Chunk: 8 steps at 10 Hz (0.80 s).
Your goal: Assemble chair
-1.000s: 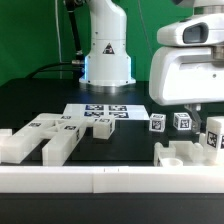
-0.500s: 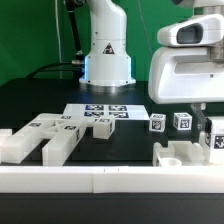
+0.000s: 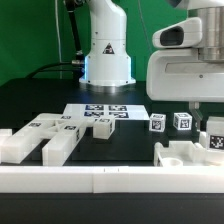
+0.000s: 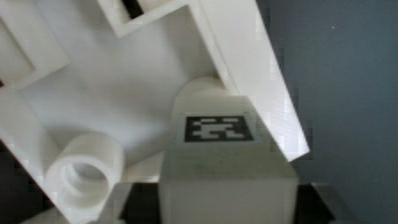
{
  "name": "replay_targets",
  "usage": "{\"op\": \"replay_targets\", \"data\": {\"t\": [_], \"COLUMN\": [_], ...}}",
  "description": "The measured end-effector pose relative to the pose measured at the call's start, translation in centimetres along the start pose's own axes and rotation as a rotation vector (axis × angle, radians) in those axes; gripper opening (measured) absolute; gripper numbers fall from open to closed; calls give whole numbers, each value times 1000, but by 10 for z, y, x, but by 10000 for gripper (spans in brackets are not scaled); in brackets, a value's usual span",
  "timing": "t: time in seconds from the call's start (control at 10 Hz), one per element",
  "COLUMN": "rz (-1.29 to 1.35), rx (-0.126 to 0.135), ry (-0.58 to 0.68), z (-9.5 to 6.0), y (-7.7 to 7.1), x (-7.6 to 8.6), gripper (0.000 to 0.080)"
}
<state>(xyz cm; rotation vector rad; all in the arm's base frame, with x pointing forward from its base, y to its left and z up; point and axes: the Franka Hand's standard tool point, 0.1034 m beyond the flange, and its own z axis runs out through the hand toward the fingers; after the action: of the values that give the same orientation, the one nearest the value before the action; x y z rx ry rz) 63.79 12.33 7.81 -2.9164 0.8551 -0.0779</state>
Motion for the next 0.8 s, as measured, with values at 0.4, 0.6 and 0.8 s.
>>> {"op": "replay_targets", "data": {"t": [0.4, 0.6, 0.8], "rz": [445, 577, 643], "rx": [2, -1, 2], "ry": [-4, -2, -6], "z": [1, 1, 1], "y": [0, -1, 0], "x": [-2, -3, -3], "gripper": [290, 290, 290]}}
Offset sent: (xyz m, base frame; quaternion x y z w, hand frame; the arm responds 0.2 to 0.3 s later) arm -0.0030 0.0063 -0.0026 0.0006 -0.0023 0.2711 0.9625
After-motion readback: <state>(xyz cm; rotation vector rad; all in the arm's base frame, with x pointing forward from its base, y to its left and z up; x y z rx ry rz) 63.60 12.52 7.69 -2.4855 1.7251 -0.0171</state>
